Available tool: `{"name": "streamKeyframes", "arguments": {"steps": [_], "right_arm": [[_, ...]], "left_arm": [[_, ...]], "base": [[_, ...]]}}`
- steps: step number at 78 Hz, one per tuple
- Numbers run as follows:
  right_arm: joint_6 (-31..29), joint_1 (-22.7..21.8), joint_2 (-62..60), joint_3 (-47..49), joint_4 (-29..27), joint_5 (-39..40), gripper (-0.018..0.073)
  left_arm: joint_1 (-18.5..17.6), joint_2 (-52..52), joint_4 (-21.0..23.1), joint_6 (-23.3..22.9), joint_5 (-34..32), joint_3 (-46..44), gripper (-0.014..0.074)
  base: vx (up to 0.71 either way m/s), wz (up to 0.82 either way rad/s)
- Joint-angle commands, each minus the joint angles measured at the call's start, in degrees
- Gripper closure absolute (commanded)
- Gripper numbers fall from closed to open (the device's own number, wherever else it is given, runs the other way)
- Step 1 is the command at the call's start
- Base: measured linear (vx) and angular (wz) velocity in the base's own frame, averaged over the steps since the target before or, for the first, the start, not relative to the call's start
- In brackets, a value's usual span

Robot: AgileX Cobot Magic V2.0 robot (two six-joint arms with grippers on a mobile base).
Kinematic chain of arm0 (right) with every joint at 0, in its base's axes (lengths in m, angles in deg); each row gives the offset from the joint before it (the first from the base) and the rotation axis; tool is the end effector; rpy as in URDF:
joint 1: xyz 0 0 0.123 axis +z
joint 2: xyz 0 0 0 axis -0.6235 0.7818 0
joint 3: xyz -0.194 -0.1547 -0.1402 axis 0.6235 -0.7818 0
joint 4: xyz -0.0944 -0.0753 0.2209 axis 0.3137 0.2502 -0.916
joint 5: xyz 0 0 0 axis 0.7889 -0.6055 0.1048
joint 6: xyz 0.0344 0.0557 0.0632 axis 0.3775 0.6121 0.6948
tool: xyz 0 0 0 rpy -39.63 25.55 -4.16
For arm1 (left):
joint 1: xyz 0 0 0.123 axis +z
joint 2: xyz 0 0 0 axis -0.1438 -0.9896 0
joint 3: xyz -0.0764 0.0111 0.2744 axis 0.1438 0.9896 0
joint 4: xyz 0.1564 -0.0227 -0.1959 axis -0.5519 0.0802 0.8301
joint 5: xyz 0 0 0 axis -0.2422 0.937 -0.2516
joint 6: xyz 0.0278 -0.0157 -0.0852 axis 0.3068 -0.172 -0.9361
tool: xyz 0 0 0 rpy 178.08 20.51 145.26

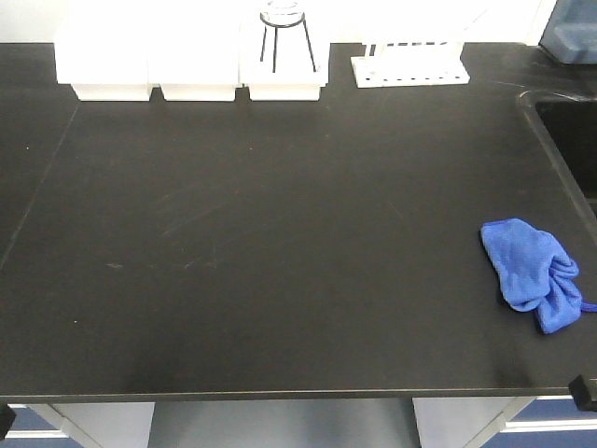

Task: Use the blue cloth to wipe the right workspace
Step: 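Move the right gripper down toward the blue cloth near the sink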

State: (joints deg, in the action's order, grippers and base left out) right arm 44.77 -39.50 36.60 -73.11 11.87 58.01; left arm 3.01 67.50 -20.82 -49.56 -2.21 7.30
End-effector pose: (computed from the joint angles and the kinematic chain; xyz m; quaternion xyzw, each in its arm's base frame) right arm 0.0563 0.0000 0.1870 0.0235 0.7464 0.0171 0.6648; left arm 0.0546 -0.0073 0.1808 0.0125 0.7651 -0.0649 0.6405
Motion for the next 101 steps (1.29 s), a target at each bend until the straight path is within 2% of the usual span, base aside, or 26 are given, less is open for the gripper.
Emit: {"name": "streamKeyframes", "arguments": {"steps": [1,101], "right_arm": [[0.0,0.0,-0.2,-0.9,0.5,4.7,0.0567],[0.0,0.0,-0.2,-0.9,0.5,4.8,0.0567]], "left_arm": [[0.0,0.6,0.3,0.0,-4.7,-1.4,0.0603],[0.0,0.6,0.3,0.0,-4.7,-1.4,0.0603]], "base": [[0.00,0.00],[0.00,0.00]]}}
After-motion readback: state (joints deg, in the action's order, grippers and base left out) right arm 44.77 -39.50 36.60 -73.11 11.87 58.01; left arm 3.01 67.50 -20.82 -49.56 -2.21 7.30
